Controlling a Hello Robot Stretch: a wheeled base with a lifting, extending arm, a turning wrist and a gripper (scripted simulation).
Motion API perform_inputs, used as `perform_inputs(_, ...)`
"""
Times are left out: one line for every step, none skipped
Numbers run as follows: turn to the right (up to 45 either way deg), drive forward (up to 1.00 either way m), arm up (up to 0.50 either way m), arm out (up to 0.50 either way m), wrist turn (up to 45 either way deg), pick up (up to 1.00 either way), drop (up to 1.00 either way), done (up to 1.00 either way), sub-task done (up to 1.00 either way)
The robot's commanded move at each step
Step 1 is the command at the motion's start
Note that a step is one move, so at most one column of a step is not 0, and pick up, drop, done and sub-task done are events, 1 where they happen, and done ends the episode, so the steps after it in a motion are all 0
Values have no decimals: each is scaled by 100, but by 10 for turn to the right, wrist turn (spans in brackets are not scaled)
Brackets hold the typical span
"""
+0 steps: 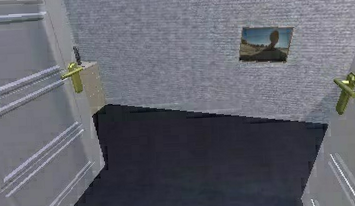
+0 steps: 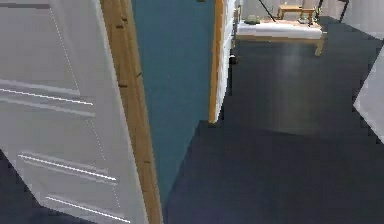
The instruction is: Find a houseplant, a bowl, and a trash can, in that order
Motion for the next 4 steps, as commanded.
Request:
perform_inputs(90, 0, 0, 0, 0, 0, 0, 0, 0)
perform_inputs(0, 15, 0, 0, 0, 0, 0, 0, 0)
perform_inputs(60, 0, 0, 0, 0, 0, 0, 0, 0)
perform_inputs(0, 100, 0, 0, 0, 0, 0, 0, 0)
